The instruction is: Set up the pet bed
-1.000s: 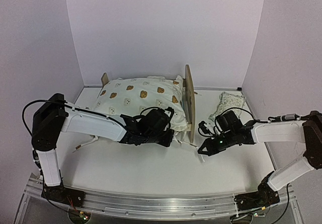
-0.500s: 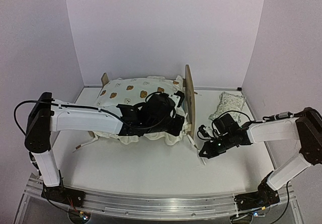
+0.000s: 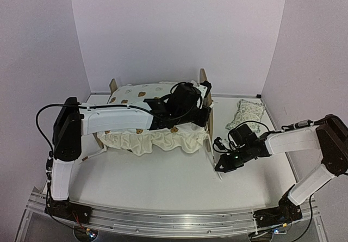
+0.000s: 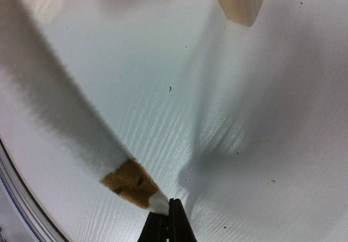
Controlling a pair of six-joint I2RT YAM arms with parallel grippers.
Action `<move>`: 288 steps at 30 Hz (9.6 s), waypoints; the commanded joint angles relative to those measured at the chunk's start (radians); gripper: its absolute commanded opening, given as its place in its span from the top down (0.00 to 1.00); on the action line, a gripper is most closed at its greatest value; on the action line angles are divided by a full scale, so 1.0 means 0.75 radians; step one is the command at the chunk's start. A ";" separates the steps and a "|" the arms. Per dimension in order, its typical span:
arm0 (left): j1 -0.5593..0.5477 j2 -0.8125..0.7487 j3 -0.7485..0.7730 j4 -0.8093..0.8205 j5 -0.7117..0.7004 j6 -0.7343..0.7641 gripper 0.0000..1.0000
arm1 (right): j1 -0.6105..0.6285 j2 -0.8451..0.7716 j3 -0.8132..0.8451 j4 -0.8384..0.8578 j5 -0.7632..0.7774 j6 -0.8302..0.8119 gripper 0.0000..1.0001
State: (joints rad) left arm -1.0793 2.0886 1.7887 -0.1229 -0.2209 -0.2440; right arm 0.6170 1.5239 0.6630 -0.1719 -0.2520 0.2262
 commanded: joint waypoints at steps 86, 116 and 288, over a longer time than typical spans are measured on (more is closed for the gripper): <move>0.298 -1.293 -1.407 -0.572 -0.567 -0.614 0.47 | -0.394 0.968 2.134 -0.477 -0.400 0.122 0.49; 1.078 -0.900 -1.328 0.005 0.053 -0.175 0.55 | 0.006 -0.085 0.754 -0.212 0.021 0.275 0.68; 0.752 -1.733 -1.026 -0.667 0.719 -0.038 0.38 | -0.525 0.990 1.129 1.046 -0.392 -0.197 1.00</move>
State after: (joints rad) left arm -0.5144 0.7812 0.9725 -0.7089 0.3936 -0.2613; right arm 0.2394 2.3733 1.5983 0.6145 -0.6398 0.0374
